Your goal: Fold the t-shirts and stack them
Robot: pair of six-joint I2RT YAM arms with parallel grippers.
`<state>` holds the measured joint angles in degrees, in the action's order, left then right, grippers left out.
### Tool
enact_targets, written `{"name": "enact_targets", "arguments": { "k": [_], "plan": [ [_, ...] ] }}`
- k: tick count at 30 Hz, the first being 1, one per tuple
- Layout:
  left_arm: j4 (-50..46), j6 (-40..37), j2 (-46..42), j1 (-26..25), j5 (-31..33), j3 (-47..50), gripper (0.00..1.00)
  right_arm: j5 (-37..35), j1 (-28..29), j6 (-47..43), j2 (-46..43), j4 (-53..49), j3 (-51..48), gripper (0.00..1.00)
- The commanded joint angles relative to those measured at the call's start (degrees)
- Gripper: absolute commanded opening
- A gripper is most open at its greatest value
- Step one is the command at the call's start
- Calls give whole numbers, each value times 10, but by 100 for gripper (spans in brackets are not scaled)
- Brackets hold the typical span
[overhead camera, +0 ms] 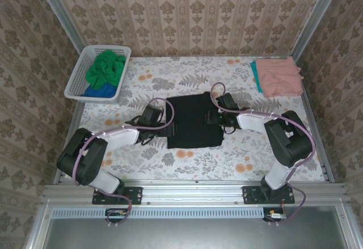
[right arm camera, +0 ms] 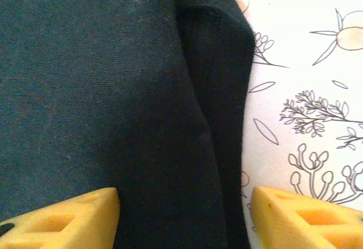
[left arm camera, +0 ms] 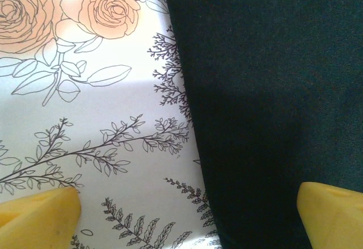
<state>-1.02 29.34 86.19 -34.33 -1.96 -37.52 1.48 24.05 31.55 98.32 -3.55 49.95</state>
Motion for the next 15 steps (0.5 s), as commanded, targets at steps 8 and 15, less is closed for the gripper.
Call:
{"name": "enact_targets", "arguments": {
  "k": [8,15],
  "plan": [
    [6,-14,18,7,-30,-17,100,23,24,13,63,-11,36,45],
    [7,-17,21,11,-35,-19,100,28,35,16,67,-12,54,37]
  ]
}}
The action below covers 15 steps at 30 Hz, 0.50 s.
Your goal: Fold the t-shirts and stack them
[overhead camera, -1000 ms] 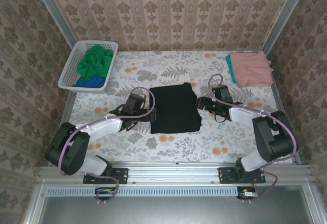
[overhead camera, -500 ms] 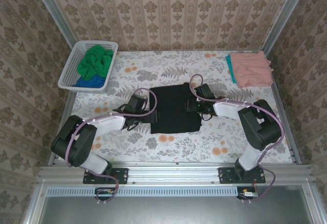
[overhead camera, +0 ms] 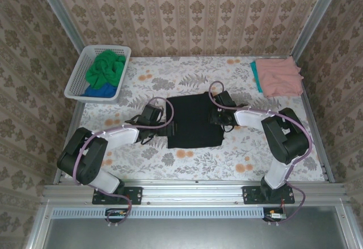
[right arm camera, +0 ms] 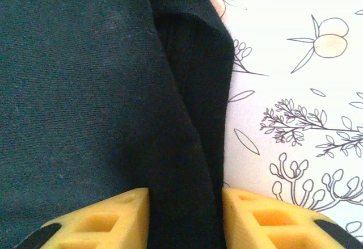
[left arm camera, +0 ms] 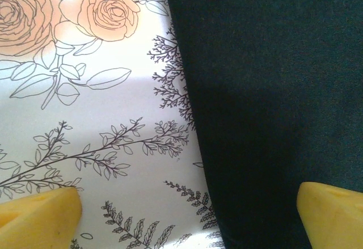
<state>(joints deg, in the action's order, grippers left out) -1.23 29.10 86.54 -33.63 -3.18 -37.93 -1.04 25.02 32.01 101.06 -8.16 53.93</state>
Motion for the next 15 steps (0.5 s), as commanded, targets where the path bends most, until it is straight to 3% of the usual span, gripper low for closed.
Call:
{"name": "enact_targets", "arguments": {
  "k": [1,15],
  "plan": [
    [10,-14,18,4,-24,-15,100,54,28,11,40,31,19,37],
    [13,-15,40,11,-48,-26,95,9,31,-13,37,-29,62,37]
  ]
}}
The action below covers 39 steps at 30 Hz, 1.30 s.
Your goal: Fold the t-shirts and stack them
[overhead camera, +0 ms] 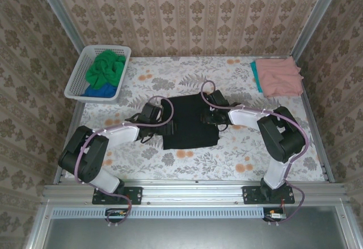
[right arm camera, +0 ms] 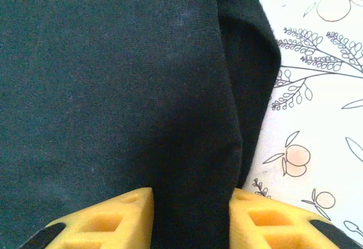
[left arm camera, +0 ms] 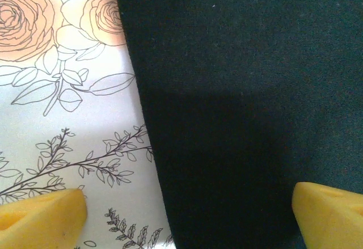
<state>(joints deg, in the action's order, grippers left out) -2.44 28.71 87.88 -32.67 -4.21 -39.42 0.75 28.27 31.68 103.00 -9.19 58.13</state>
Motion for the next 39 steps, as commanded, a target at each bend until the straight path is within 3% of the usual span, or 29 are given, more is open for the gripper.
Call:
{"name": "enact_targets", "arguments": {
  "k": [1,8,13,17,23,28,33,39],
  "plan": [
    [25,-12,27,1,-39,-10,95,-11,-2,-10,25,-19,22,37],
    [14,-16,22,6,-39,-13,95,-9,-4,-12,62,-15,27,32],
    [9,-18,17,9,-40,-12,95,-25,-5,-28,43,-31,33,13],
    [3,-20,3,15,-42,-8,95,-94,-6,-79,-4,-97,75,0],
    [2,-19,-52,38,-46,18,95,-193,-31,-185,-63,-195,155,0],
    [-6,-23,-89,60,-48,38,95,-164,-89,-245,-73,-240,203,0],
    [-2,-22,-110,81,-54,57,96,-112,-126,-224,-39,-233,196,0],
    [-14,-25,-132,87,-62,65,96,-132,-153,-192,13,-247,203,0]
  ]
}}
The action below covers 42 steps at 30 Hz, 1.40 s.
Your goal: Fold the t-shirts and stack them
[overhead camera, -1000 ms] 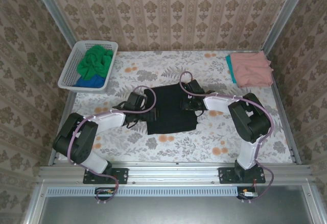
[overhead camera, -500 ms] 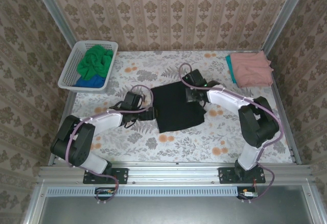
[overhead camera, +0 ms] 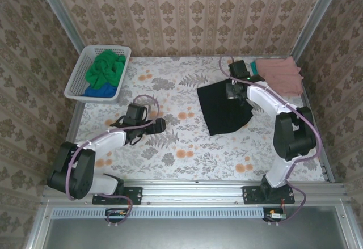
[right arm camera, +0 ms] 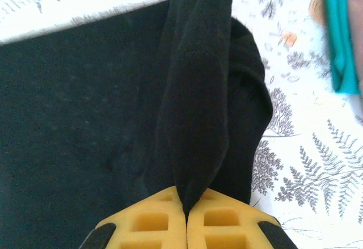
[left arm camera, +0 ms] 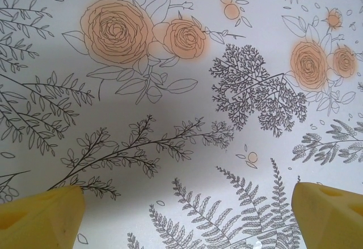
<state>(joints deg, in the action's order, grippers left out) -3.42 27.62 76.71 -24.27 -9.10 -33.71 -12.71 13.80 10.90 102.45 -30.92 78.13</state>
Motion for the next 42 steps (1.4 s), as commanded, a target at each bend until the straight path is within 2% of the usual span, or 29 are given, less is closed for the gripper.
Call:
{"name": "enact_targets", "arguments": {
  "k": [1,6,13,17,19,24,29,33,42],
  "plan": [
    [-4,-14,-23,3,-14,9,96,0,-12,17,21,-26,3,0],
    [-3,-15,-23,4,-12,12,96,6,-32,27,30,-38,16,0],
    [6,-15,-7,5,-21,9,96,10,-39,20,-1,-28,8,0],
    [11,-14,3,5,-28,7,95,17,-52,36,24,-34,-2,0],
    [9,-17,6,5,-30,6,95,19,-64,45,37,-38,-5,7],
    [3,-23,9,5,-34,2,96,58,-97,48,48,-39,-10,42],
    [8,-20,19,5,-40,-2,96,121,-134,44,59,-31,-8,56],
    [10,-22,30,5,-46,-8,96,177,-162,42,93,-31,8,63],
    [9,-23,34,5,-53,-14,96,223,-171,57,152,-41,34,61]
  ]
}}
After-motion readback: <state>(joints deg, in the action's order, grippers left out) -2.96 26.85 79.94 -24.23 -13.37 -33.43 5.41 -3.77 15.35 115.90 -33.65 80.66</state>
